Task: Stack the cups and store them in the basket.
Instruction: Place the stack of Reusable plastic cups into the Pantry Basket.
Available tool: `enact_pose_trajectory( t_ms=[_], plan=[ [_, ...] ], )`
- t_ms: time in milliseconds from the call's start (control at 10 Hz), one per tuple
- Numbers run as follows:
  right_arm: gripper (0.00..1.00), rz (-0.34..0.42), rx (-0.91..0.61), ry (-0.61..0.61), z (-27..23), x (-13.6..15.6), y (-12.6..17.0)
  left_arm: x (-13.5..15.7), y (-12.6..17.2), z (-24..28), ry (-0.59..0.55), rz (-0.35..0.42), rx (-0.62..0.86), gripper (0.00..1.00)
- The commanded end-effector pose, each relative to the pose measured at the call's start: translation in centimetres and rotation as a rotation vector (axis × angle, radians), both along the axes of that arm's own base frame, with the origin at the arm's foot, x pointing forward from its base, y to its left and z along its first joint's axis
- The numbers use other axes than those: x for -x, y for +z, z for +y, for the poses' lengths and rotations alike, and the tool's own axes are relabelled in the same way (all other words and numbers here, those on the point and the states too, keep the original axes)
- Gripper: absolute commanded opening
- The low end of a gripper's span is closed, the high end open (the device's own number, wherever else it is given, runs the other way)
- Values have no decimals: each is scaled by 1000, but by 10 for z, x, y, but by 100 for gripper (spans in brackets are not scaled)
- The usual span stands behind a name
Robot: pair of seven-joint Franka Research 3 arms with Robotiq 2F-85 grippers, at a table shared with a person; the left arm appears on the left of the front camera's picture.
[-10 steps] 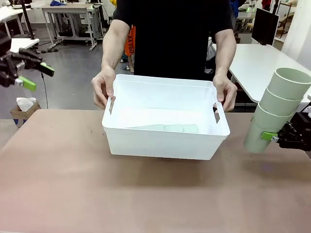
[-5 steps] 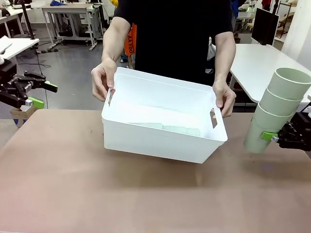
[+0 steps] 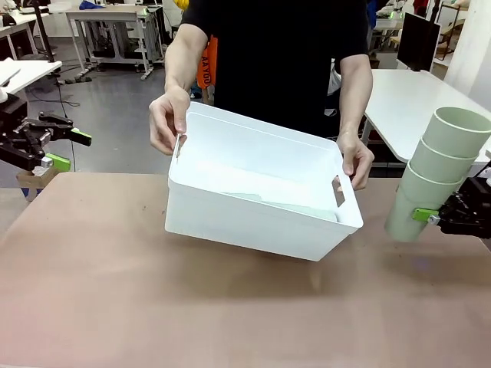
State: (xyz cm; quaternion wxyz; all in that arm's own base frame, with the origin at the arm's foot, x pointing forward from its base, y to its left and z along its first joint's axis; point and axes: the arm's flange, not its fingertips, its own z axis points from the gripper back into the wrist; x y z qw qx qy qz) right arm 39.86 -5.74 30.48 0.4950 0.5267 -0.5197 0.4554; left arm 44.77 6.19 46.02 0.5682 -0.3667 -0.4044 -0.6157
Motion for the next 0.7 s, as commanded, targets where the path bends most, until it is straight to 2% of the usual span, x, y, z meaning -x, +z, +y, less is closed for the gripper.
enact_pose_trajectory(
  t_ms=[0,400,500,600],
  plan=[
    [86,-15,2,8,1,-1,5,2,2,0,-1,4,1,100],
    [86,0,0,0,0,0,0,2,2,0,-1,4,1,100],
    [86,-26,55,-22,2,10,33,2,2,0,-1,4,1,100],
    [86,-20,103,-48,7,14,64,2,2,0,-1,4,1,100]
  ],
)
